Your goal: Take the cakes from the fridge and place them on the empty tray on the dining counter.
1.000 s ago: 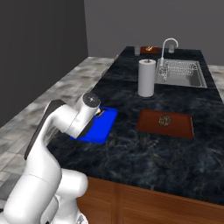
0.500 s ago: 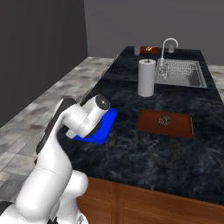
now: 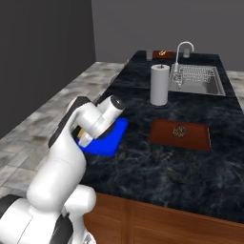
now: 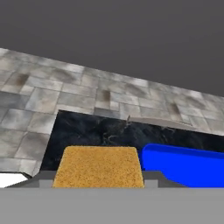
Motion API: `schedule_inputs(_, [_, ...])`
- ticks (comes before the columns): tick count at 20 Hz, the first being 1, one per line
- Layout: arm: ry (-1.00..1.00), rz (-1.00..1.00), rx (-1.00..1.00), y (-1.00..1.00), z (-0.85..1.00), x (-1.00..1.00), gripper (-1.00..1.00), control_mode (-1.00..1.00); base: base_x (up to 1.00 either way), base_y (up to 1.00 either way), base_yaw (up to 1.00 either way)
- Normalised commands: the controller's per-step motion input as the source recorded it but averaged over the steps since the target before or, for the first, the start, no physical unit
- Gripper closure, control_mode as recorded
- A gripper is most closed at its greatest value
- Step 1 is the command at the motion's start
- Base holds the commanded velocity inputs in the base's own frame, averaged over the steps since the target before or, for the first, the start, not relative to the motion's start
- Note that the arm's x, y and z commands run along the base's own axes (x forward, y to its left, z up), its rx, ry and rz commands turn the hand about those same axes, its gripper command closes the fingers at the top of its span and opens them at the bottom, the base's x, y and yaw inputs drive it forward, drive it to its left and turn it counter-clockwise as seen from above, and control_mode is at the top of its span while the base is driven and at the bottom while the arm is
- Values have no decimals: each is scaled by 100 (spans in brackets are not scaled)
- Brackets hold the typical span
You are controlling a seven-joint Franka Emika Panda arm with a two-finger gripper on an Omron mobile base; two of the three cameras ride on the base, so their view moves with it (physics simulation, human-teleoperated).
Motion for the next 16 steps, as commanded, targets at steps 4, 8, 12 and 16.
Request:
schedule_inputs(4, [-2,-8,0,1,-21,30,100,-100,0,0,0])
schedule_inputs(8, [0,-11,0,0,-37,28,100,-100,0,0,0])
schedule_inputs(12, [0,-4,0,0,-38,17,100,-100,0,0,0])
schedule_inputs(16, [0,0,1,0,-20,24,100,-100,0,0,0])
